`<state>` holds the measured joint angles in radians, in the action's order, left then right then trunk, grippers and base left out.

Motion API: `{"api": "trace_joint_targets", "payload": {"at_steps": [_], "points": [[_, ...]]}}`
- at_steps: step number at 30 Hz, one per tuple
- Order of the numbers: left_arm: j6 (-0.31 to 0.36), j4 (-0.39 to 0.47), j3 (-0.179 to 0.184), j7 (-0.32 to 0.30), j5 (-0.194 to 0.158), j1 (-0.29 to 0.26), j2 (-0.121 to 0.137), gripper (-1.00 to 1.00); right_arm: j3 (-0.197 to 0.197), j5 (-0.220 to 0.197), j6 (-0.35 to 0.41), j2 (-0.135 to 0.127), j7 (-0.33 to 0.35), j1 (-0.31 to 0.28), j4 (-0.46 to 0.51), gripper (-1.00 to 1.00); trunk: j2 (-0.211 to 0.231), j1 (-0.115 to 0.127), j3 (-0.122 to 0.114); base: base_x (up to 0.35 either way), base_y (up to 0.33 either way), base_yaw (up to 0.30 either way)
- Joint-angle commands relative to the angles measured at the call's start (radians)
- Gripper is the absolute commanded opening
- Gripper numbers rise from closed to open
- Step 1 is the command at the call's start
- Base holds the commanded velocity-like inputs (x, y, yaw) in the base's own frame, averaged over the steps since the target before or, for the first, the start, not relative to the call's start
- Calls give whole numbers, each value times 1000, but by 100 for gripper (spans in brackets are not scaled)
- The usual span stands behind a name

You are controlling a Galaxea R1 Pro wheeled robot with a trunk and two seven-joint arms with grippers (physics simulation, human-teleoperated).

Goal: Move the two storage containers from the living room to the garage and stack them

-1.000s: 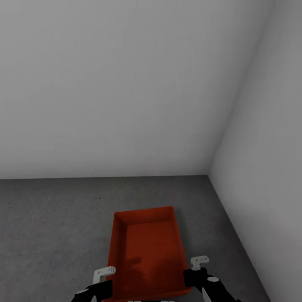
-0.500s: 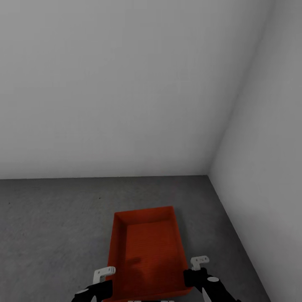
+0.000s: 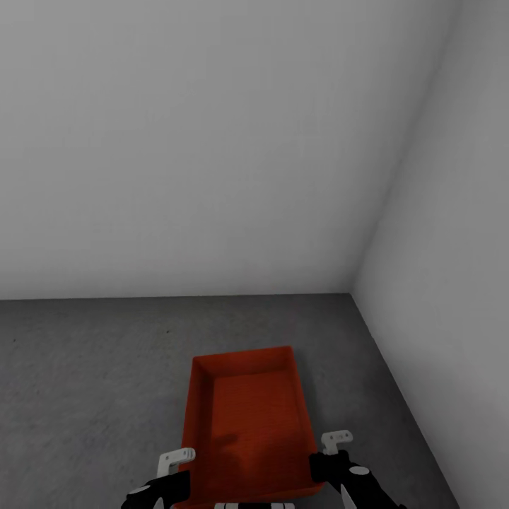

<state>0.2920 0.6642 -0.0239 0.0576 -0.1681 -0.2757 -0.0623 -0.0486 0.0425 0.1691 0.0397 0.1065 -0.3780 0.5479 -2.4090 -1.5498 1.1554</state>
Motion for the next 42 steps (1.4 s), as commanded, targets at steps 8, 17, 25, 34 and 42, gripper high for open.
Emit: {"api": "trace_joint_targets", "payload": {"at_steps": [8, 17, 25, 34, 42], "points": [[-68, -3, 1, 24, 48, 1, 22, -100, 4, -52, 16, 0, 35, 0, 0, -100, 0, 0, 1, 0, 0, 0], [-69, -3, 1, 24, 48, 1, 23, -100, 4, -52, 16, 0, 34, 0, 0, -100, 0, 0, 1, 0, 0, 0], [-68, -3, 2, 28, 51, 1, 21, -100, 4, -52, 15, 0, 35, 0, 0, -100, 0, 0, 1, 0, 0, 0], [-66, -3, 2, 28, 51, 1, 21, -100, 4, -52, 14, 0, 35, 1, 0, -100, 0, 0, 1, 0, 0, 0], [-69, -3, 2, 27, 52, 1, 20, 100, 4, -52, 12, 0, 35, 1, 0, 100, 0, 0, 1, 0, 0, 0]]}}
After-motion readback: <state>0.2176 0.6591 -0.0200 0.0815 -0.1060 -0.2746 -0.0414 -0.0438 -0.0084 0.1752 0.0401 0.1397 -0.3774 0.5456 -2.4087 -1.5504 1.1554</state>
